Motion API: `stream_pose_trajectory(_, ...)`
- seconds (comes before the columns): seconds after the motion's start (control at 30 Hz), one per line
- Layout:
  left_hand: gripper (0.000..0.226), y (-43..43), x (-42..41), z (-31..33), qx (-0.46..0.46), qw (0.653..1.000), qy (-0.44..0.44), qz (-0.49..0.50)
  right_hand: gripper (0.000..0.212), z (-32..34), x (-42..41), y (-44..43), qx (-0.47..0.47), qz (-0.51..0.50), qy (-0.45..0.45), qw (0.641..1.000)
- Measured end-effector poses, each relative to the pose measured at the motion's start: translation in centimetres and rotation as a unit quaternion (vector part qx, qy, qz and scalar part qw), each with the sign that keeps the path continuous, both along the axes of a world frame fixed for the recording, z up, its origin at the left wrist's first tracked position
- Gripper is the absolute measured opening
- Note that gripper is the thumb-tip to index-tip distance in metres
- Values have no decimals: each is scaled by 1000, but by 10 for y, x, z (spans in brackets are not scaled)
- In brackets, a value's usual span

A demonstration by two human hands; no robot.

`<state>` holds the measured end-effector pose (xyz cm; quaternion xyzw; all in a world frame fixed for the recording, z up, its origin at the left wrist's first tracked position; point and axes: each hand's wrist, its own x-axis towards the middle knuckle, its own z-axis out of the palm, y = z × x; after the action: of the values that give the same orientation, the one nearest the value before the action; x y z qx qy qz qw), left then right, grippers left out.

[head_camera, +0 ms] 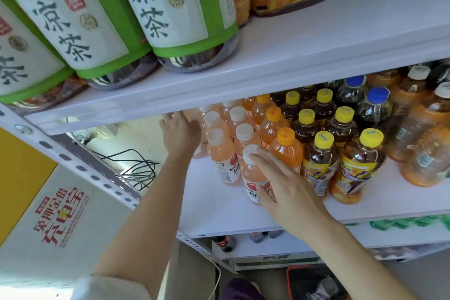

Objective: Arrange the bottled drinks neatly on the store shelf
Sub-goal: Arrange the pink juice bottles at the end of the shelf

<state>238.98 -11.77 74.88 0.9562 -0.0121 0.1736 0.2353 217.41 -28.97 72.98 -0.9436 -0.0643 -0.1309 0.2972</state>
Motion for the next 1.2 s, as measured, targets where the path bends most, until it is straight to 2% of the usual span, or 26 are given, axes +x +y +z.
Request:
stream_pose_trajectory(0.17,51,2,35,-3,128,982,140,-7,61,-2,-2,-2,25,-5,3,1000)
stream_pose_trajectory(0.23,53,5,40,-12,194,973,122,-21,62,-3,-2,-2,25,-3,6,1000)
stream_pose_trajectory(0.27,51,7,40,-13,200,974,101,-22,63,-4,-3,-3,24,-1,8,1000)
stream_pose_trajectory(0.33,43,14,44,-11,162,983,88,-16,64,-5,-3,-4,23,1,12,1000)
stream_pose_trajectory(0.43,37,22,42,-6,87,987,137,-2,64,-5,-4,-4,30,3,11,999)
stream_pose_trajectory(0.53,35,21,17,-12,97,984,146,-13,62,-2,-7,-3,64,-5,0,998)
stream_pose_trajectory(0.67,31,20,-38,-12,100,992,77,-29,55,-6,-18,-8,149,-22,-33,988)
stream_pose_trajectory(0.87,23,19,-136,25,124,992,20,-1,35,-14,-41,-21,308,-72,57,947)
stream_pose_trajectory(0.93,18,22,-164,42,73,997,14,-15,23,-11,-49,-23,415,-64,131,898)
stream_pose_trajectory(0.97,16,25,-176,51,25,999,23,-31,23,-10,-54,-24,475,-65,185,858)
stream_pose_trajectory(1.03,15,30,-194,67,-109,989,56,-80,47,-11,-64,-28,563,-58,295,770)
stream_pose_trajectory(1.1,14,32,-207,78,-232,960,78,-134,59,-11,-75,-30,616,-15,383,688)
stream_pose_trajectory(1.17,14,34,-216,82,-311,931,96,-163,66,-8,-85,-27,664,52,417,618)
stream_pose_trajectory(1.2,14,34,-219,83,-338,920,101,-173,66,-7,-89,-26,684,75,411,598)
